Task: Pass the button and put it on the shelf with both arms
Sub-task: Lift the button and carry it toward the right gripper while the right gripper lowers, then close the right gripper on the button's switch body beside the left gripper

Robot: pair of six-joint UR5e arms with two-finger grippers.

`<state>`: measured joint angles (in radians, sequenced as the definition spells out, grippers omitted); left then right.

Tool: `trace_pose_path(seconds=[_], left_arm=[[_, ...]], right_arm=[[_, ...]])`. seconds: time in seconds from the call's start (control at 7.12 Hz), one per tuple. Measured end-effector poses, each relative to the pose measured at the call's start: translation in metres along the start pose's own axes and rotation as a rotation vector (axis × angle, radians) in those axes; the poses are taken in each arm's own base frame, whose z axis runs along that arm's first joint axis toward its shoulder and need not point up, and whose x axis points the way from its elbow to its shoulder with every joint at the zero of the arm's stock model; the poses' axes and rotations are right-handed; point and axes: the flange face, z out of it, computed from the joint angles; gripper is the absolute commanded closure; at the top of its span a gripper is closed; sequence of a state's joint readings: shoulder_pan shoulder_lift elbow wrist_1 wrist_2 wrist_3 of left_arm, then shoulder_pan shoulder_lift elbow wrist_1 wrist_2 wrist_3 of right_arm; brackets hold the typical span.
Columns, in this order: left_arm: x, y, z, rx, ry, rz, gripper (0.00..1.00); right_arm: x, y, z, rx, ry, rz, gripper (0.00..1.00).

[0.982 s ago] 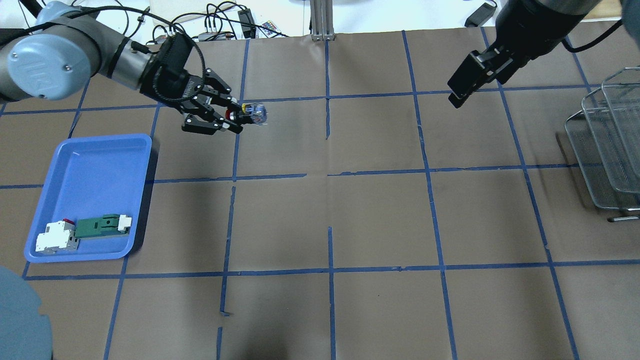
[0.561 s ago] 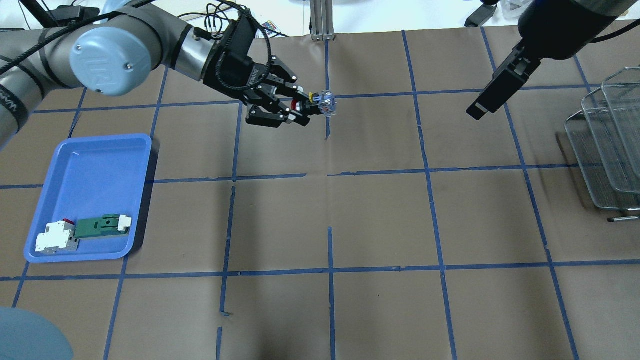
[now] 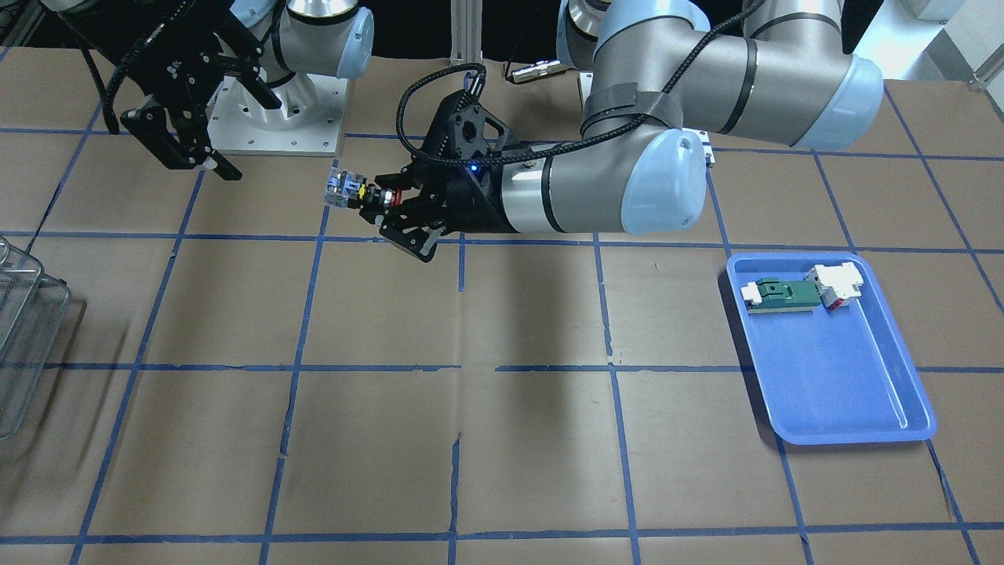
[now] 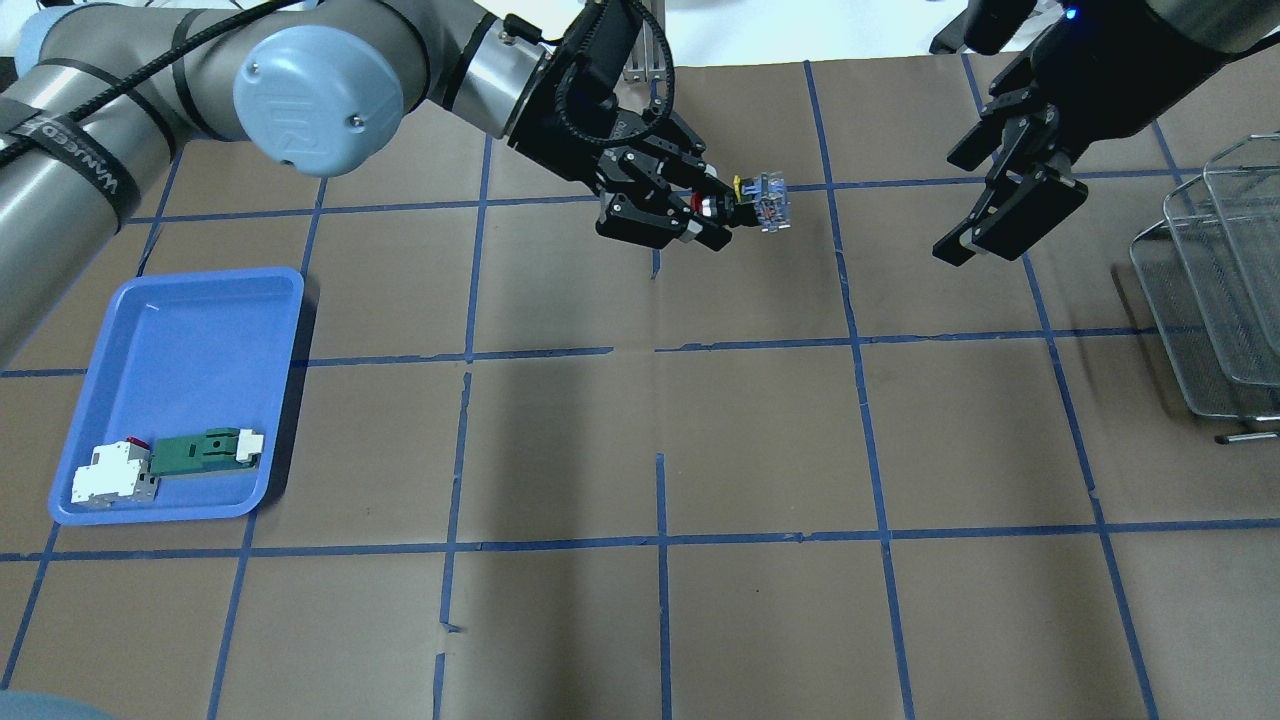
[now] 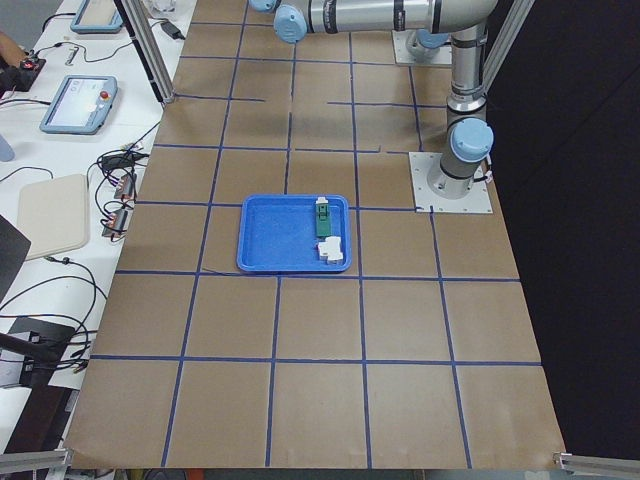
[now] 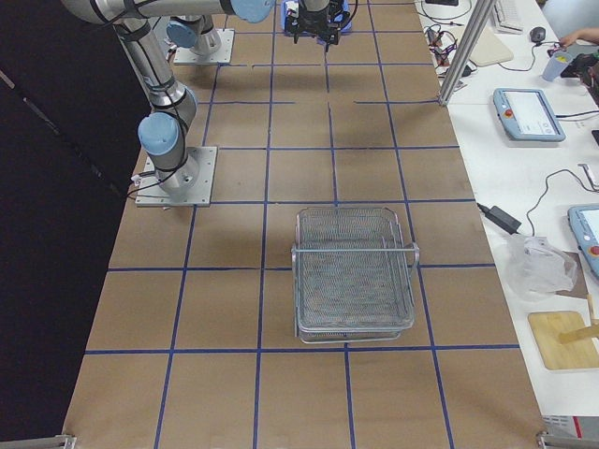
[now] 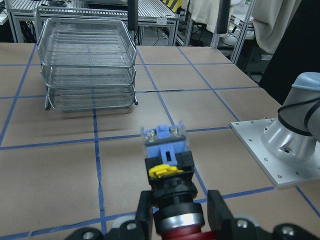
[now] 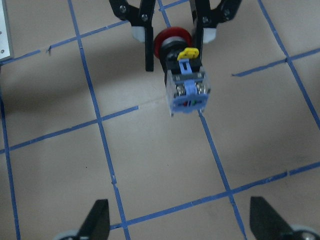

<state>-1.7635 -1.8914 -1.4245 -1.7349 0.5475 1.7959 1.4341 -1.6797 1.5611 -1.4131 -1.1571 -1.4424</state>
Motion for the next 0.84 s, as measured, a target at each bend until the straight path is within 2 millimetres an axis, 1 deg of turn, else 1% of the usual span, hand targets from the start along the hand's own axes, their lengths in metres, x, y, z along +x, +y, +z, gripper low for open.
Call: trace_pose_path(seconds=[0.28,0.56,0.84], left_arm=[[0.007,-0.017,0.008,0.038,0.002,0.013,1.00],[0.011,-0.023,0.010,0.050,0.003,0.018,1.00],[0.019,-0.033,0.021,0.048,0.019,0.034,1.00]], right_arm=[[-0.003,-0.002,0.004,0.040,-0.009,-0.086,0.00],[-0.006,-0.004,0.003,0.060,-0.011,-0.107,0.00],[-0.007,-0.007,0.003,0.091,-0.017,-0.108,0.00]])
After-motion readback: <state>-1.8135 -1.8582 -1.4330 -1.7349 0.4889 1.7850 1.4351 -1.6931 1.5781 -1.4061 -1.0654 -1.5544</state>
